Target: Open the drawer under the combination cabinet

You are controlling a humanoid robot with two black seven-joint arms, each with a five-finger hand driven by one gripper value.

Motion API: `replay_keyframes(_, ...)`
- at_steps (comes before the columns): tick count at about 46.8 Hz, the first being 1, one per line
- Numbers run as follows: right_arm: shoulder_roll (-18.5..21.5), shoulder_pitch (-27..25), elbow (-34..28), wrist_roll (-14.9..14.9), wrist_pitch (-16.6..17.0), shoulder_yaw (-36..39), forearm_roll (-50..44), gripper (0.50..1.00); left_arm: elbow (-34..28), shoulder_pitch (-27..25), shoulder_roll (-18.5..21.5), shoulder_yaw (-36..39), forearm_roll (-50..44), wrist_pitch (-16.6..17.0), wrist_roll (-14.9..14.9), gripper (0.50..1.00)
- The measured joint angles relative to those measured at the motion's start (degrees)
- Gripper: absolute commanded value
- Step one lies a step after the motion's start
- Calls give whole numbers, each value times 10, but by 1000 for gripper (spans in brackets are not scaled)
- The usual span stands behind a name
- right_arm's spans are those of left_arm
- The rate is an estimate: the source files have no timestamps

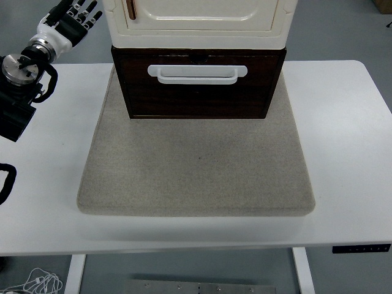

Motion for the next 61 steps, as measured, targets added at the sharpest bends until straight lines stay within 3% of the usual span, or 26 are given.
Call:
replay_keyframes(32, 0, 0, 0, 0, 0, 0, 0, 926, 3, -5, 2, -26, 5, 4, 1, 1000)
replay_keyframes(45, 0, 0, 0, 0, 0, 0, 0, 926, 6, -19, 24, -24, 8, 0, 2, 1000)
replay_keyframes(52, 0, 0, 0, 0, 0, 0, 0, 926, 5, -47, 45, -22, 8, -3, 1, 1000)
replay_keyframes(61, 0, 0, 0, 0, 0, 0, 0, 926, 4, -121, 86, -13, 14, 3, 6, 1000)
